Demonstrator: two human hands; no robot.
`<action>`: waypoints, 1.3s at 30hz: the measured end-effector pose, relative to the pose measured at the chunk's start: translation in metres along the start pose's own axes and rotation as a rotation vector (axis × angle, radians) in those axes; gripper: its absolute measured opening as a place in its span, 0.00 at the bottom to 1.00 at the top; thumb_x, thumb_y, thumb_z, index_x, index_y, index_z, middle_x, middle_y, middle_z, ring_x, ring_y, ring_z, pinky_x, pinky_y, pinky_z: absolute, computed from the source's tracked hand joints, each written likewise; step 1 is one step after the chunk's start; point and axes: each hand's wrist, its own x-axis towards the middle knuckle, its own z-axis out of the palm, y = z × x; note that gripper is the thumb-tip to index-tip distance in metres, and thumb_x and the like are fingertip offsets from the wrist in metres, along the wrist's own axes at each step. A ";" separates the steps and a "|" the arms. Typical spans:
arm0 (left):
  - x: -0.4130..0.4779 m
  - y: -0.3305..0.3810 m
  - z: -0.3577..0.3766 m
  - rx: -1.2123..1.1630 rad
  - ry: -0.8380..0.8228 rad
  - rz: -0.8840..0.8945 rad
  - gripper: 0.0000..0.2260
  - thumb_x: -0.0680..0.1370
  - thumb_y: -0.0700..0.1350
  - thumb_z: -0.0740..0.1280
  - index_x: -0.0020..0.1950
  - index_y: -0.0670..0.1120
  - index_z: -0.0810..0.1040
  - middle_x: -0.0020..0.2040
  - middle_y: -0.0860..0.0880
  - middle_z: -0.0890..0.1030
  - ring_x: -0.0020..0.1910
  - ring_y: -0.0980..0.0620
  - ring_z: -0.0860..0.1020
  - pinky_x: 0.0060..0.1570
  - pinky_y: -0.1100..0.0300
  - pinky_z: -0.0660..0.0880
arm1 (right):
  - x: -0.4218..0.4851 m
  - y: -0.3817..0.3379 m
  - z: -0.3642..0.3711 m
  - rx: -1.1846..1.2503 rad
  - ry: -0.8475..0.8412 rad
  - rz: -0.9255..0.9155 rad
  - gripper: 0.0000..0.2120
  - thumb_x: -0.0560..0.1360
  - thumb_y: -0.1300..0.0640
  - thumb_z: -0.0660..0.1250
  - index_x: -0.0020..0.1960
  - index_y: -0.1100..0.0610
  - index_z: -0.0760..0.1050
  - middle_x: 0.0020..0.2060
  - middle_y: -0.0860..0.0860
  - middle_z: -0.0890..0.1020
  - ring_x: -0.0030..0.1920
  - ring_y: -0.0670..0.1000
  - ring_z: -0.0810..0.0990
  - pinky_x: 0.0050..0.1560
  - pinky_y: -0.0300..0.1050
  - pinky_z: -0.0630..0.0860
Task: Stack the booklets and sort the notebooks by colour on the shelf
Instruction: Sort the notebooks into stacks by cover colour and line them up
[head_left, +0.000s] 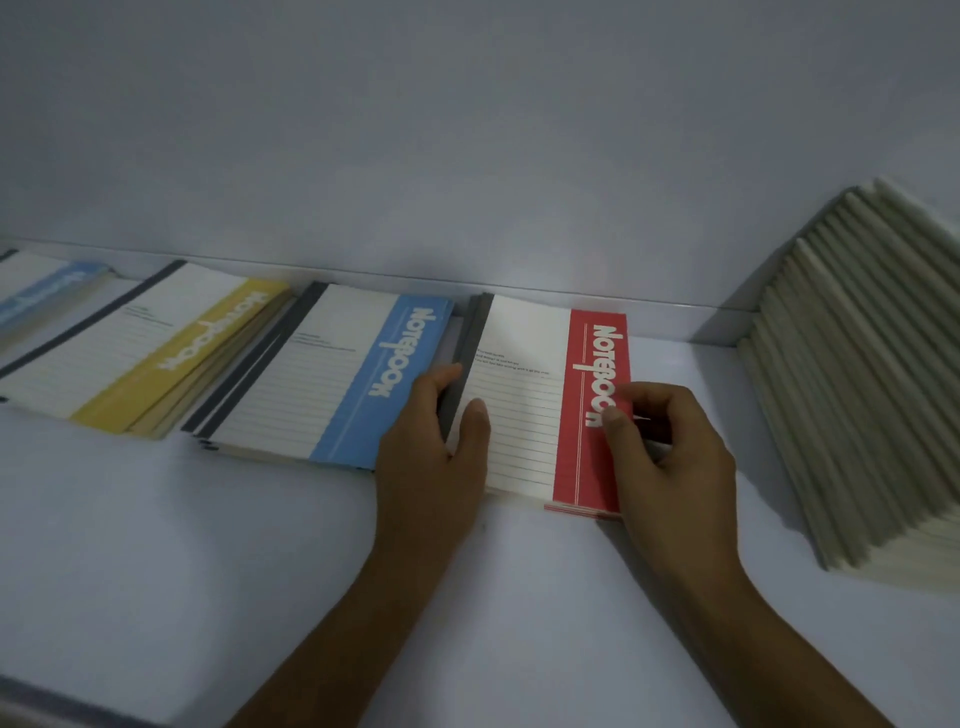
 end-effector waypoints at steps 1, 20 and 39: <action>-0.001 0.000 0.000 -0.001 0.011 0.011 0.10 0.79 0.44 0.64 0.59 0.54 0.70 0.48 0.66 0.73 0.47 0.69 0.74 0.44 0.79 0.69 | 0.000 0.001 0.000 0.005 0.006 -0.005 0.10 0.76 0.45 0.63 0.55 0.47 0.73 0.48 0.38 0.81 0.43 0.40 0.82 0.43 0.39 0.79; 0.004 -0.010 0.001 0.013 0.038 0.077 0.11 0.78 0.41 0.66 0.60 0.46 0.76 0.59 0.50 0.79 0.58 0.52 0.76 0.55 0.57 0.76 | 0.003 0.005 0.007 -0.123 0.059 -0.096 0.07 0.77 0.47 0.64 0.51 0.49 0.75 0.41 0.36 0.79 0.39 0.40 0.82 0.41 0.36 0.77; -0.014 -0.025 -0.181 0.694 -0.002 0.387 0.26 0.81 0.54 0.57 0.76 0.45 0.58 0.77 0.45 0.55 0.77 0.47 0.51 0.73 0.51 0.50 | -0.081 -0.113 0.120 -0.341 -0.100 -0.596 0.18 0.75 0.49 0.67 0.62 0.54 0.76 0.62 0.54 0.78 0.62 0.57 0.76 0.64 0.53 0.66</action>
